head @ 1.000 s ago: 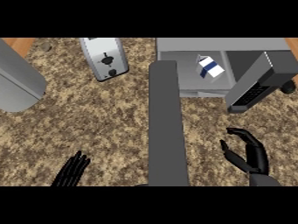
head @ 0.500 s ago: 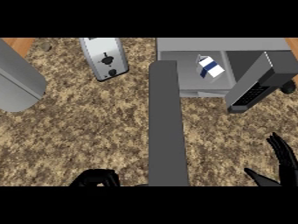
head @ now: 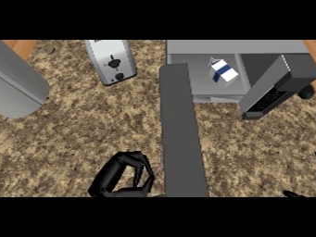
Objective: Pick up the milk, place it into the microwave and close the microwave
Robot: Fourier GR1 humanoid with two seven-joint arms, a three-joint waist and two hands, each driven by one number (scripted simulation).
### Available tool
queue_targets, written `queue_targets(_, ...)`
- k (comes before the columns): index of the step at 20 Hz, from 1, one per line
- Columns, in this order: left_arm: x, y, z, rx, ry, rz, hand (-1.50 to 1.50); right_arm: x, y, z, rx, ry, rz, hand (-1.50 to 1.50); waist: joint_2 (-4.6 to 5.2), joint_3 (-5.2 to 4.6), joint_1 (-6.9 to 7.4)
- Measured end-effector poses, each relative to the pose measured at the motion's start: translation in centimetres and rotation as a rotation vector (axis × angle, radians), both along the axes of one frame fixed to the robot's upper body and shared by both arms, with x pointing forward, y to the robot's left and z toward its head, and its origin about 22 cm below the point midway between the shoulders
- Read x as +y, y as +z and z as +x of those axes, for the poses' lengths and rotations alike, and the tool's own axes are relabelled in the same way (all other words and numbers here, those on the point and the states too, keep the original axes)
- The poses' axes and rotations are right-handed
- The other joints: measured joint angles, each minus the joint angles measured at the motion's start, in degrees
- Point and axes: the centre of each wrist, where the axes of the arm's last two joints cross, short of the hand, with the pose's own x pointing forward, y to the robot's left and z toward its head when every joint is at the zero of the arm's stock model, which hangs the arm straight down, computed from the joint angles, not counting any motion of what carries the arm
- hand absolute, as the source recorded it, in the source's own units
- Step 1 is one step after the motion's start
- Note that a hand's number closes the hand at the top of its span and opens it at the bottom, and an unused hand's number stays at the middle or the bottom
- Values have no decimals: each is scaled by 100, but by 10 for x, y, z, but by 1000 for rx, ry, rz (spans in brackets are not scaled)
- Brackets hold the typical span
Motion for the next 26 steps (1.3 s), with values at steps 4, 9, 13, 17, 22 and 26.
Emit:
queue_targets(4,-16,-4,15,72,-149,111,150,-8,6,-2,-7,6,2,-150,6,4,-55)
queue_targets(9,-47,-15,16,162,-319,217,150,-14,11,-4,-16,7,6,-150,9,5,-88)
queue_targets(13,-72,-19,16,141,-381,251,150,-20,15,-5,-16,29,3,-150,12,2,-118)
queue_targets(17,-88,-24,13,113,-398,252,150,-20,23,5,-47,72,0,-150,29,-4,-203)
queue_targets(22,-99,-25,12,72,-355,214,150,-8,32,24,-94,139,13,-150,56,-15,-341)
queue_targets(26,-105,-20,13,64,-297,208,-150,-4,43,38,-126,184,13,-150,80,-19,-489)
